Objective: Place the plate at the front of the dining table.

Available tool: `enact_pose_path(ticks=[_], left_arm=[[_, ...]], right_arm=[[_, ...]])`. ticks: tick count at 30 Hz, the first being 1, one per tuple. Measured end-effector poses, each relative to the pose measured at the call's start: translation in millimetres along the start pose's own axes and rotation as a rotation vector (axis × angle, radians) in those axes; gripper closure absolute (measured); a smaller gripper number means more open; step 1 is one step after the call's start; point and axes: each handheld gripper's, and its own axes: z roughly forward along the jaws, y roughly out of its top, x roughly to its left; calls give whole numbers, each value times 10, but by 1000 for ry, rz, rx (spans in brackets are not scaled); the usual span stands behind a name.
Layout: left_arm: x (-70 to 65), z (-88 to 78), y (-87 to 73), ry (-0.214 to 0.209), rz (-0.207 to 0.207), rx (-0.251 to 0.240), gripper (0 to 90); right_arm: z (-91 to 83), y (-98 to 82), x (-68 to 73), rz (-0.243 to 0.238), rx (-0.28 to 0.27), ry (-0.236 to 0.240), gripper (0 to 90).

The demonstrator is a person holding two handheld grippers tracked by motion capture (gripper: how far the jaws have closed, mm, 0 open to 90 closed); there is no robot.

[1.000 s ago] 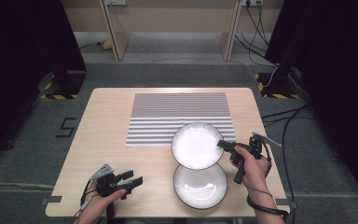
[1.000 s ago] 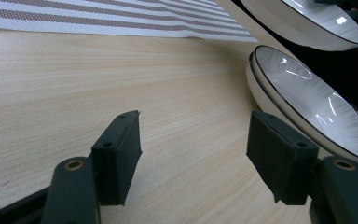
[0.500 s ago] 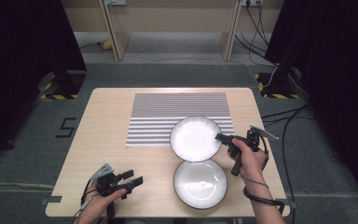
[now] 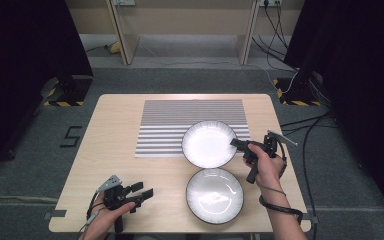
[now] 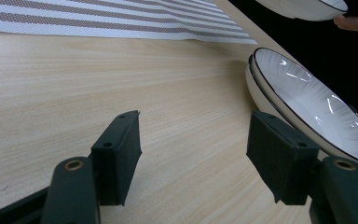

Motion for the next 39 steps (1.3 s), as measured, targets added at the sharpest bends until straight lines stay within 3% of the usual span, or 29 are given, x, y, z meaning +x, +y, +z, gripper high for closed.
enact_pose_path(ticks=[39], left_arm=[[5, 8, 14, -1, -3, -2, 343]], right_arm=[[90, 197, 111, 15, -29, 3, 741]])
